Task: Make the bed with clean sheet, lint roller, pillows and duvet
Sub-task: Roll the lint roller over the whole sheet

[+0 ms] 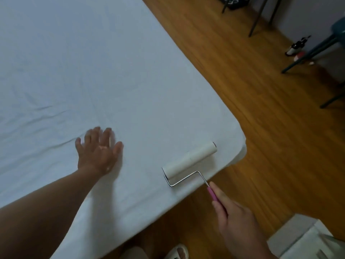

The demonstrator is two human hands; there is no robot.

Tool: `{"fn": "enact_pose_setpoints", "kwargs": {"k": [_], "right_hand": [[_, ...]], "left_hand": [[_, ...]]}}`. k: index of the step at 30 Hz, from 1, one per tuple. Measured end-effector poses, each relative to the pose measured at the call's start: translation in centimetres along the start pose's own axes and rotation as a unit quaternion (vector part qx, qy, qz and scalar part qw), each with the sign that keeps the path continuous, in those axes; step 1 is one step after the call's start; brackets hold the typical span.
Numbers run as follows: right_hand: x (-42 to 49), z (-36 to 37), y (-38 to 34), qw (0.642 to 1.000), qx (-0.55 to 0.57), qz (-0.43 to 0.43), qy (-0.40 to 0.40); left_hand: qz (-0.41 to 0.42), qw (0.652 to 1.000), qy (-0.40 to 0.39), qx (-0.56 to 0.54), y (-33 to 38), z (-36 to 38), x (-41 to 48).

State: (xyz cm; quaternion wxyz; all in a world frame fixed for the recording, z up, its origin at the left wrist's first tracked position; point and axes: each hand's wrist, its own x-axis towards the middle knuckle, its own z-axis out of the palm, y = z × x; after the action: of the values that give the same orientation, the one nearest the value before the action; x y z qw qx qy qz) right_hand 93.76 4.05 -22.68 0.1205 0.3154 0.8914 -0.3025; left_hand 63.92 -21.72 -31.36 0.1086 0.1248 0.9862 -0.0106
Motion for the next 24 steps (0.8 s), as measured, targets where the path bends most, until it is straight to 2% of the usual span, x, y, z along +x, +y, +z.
{"fn": "enact_pose_setpoints", "kwargs": {"k": [4, 7, 10, 15, 20, 24], "right_hand": [[9.3, -1.0, -4.8, 0.998, -0.025, -0.043, 0.047], [18.5, -2.6, -10.9, 0.998, 0.001, -0.054, 0.023], [28.5, -4.1, -18.7, 0.998, 0.037, -0.06, -0.002], [48.4, -3.4, -31.6, 0.991, 0.004, -0.128, 0.03], [62.6, -1.9, -43.8, 0.985, 0.014, -0.162, 0.058], [68.6, -1.3, -49.5, 0.987, -0.039, -0.153, 0.041]], "left_hand": [[-0.057, 0.997, -0.022, -0.04, -1.3, -1.4, 11.0], [-0.077, 0.995, -0.026, -0.052, -2.7, -2.6, 20.0], [-0.084, 0.996, -0.011, -0.031, -4.6, -3.2, 27.7], [-0.081, 0.996, 0.015, -0.046, -5.9, -5.0, 40.2], [-0.069, 0.994, 0.073, -0.043, -6.4, -2.8, 43.4], [-0.064, 0.992, 0.097, -0.049, -6.7, -1.0, 43.9]]}}
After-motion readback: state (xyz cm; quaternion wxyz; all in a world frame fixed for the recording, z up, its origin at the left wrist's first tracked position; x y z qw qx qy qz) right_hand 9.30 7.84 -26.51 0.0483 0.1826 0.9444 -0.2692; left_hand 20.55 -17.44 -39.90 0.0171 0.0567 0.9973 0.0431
